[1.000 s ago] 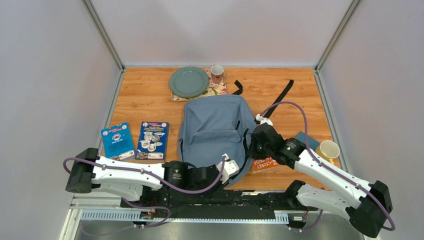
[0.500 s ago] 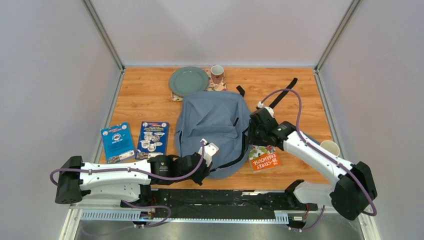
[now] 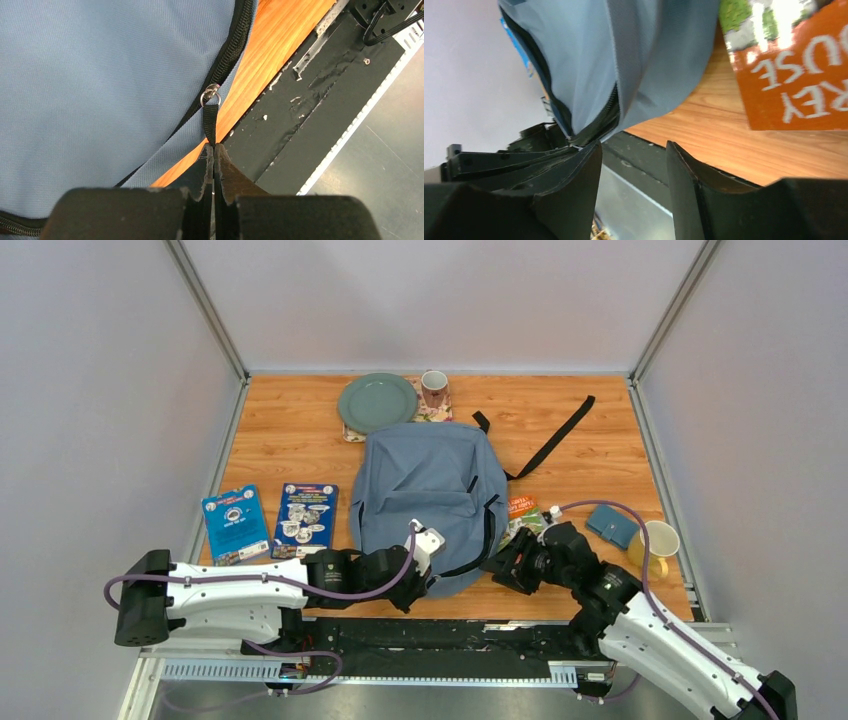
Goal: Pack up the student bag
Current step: Unzip the student bag at the center of the board.
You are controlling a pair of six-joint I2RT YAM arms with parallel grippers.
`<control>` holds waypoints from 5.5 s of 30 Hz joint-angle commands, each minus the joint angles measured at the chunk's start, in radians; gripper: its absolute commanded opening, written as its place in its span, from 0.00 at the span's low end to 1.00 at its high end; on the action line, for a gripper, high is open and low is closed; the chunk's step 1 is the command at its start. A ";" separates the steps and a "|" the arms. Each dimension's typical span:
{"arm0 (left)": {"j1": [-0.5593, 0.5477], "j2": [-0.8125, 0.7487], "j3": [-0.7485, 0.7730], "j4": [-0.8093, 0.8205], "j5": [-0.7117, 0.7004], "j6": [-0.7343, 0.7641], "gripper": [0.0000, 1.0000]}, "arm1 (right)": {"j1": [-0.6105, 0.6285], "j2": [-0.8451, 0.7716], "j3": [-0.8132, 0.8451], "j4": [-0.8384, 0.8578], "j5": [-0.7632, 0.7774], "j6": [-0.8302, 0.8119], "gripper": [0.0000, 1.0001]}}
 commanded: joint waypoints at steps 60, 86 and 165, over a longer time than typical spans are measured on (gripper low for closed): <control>0.000 -0.167 0.016 -0.209 -0.222 -0.002 0.00 | 0.120 0.104 0.208 -0.009 0.084 0.115 0.51; 0.000 -0.250 0.007 -0.168 -0.160 0.016 0.00 | 0.522 0.585 0.310 0.242 0.406 0.876 0.72; 0.795 0.038 0.327 -0.057 -0.153 0.486 0.00 | 0.555 0.632 0.135 0.304 0.461 0.569 0.00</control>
